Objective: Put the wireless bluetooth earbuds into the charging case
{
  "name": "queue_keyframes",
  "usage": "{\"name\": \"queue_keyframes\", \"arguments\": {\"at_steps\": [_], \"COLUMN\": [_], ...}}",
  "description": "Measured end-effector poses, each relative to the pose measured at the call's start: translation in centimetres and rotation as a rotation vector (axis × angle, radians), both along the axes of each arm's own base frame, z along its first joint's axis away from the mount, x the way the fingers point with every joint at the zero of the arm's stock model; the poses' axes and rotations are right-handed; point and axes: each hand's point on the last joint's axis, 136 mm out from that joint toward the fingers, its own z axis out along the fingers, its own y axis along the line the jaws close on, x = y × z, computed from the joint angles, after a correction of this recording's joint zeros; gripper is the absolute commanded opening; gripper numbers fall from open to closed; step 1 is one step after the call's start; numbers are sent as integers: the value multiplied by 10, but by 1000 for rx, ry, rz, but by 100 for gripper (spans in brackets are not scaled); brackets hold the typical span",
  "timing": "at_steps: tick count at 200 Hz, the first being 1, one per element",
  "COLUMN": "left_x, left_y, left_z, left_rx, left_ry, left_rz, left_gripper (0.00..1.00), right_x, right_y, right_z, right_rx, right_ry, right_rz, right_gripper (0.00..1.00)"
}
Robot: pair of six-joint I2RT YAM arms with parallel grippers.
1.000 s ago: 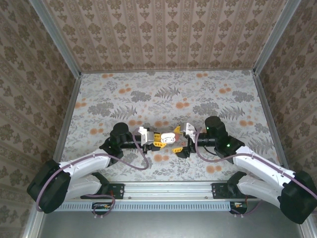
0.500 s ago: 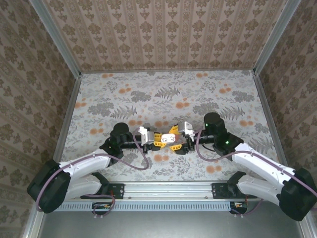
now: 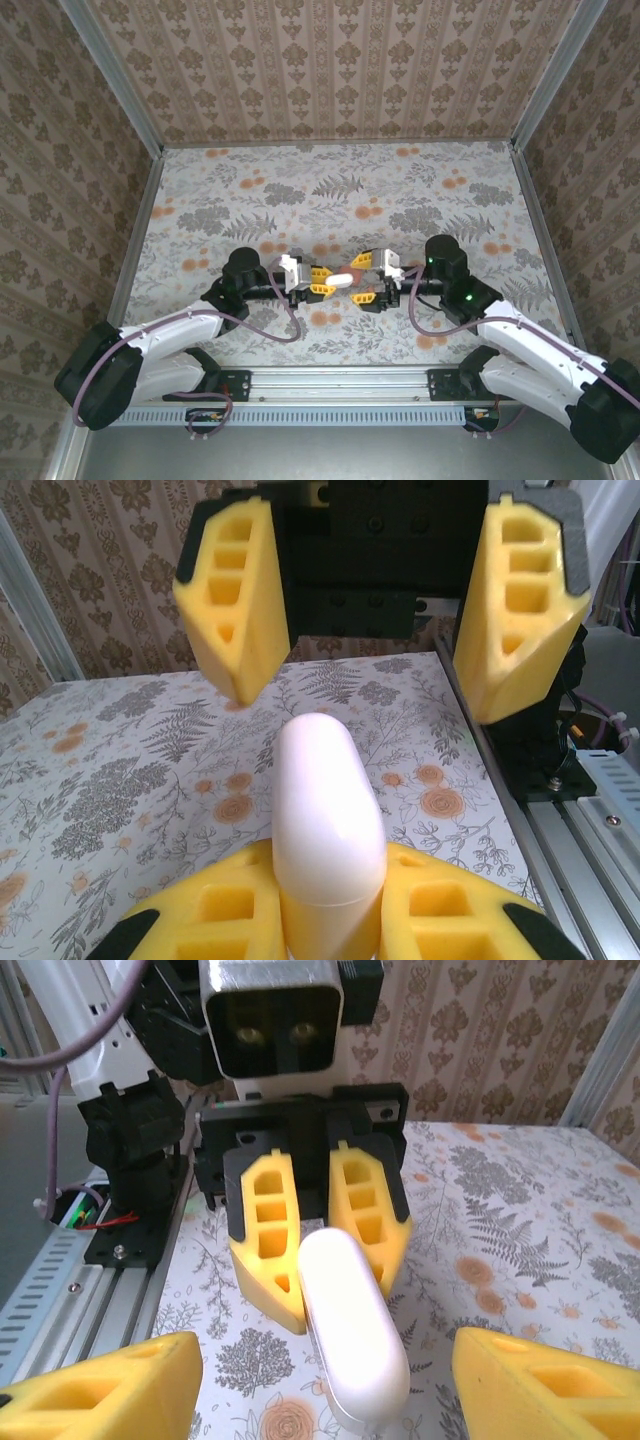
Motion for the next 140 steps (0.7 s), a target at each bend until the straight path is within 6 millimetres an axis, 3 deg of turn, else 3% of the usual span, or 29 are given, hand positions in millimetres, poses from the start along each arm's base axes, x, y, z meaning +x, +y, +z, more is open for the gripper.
{"name": "queue_keyframes", "arguments": {"at_steps": [57, 102, 125, 140], "left_x": [-1, -1, -2, -3], "left_y": [0, 0, 0, 1], "left_z": [0, 0, 0, 0], "left_rx": [-1, -1, -2, -2], "left_ry": [7, 9, 12, 13], "left_rz": [-3, -6, -11, -13], "left_gripper": [8, 8, 8, 9], "right_x": [6, 9, 10, 9], "right_y": [6, 11, 12, 12], "right_z": [-25, -22, -22, -22], "right_rx": [-57, -56, -57, -58], "right_ry": [31, -3, -19, -25], "right_rz": [23, 50, 55, 63], "right_gripper": [50, 34, 21, 19]}}
